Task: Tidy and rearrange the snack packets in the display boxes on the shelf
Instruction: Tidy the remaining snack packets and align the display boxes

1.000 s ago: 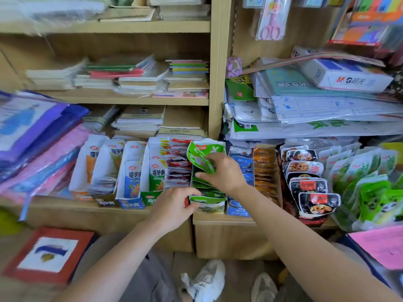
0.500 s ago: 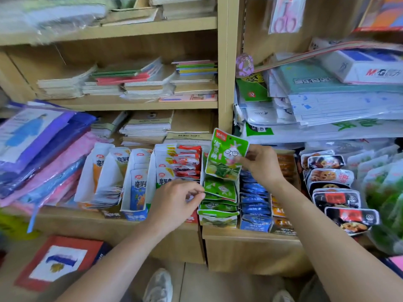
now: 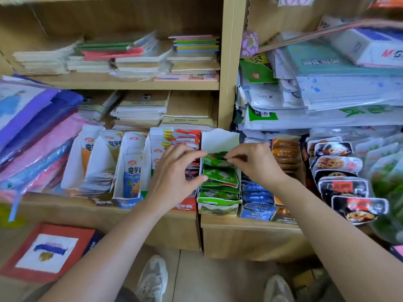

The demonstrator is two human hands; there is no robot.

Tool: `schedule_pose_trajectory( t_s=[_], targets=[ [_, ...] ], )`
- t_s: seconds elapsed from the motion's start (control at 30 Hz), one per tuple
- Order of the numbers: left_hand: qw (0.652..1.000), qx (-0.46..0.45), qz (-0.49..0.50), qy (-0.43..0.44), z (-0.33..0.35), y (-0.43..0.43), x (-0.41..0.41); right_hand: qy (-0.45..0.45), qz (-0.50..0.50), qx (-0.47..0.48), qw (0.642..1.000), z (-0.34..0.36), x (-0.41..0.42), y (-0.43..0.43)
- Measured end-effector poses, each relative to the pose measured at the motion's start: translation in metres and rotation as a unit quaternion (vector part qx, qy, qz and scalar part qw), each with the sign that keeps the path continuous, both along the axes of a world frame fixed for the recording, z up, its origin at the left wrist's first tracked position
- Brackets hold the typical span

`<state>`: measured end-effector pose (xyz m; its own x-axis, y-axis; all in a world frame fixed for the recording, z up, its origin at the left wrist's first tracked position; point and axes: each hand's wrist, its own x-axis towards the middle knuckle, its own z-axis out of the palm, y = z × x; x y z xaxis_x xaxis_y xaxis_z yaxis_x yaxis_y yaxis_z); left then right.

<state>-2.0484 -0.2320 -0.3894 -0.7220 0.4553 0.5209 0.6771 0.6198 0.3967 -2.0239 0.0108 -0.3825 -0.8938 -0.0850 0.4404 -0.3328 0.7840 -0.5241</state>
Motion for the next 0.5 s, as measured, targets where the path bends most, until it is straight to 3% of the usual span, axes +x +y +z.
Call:
schedule_pose_trajectory(
  t_s=[0.1,0.27,0.5],
  targets=[
    [0.998,-0.010,-0.044,0.034,0.007,0.006,-0.008,-0.020,0.034,0.077,0.996,-0.008,0.002,-0.005],
    [0.959,-0.254,-0.100,0.074,0.010,0.016,-0.016,-0.070,0.038,0.063,0.995,-0.008,0.023,-0.004],
    [0.961,-0.251,-0.064,0.102,0.006,0.021,-0.027,-0.109,0.080,-0.001,0.991,-0.006,0.040,0.002]
  ],
)
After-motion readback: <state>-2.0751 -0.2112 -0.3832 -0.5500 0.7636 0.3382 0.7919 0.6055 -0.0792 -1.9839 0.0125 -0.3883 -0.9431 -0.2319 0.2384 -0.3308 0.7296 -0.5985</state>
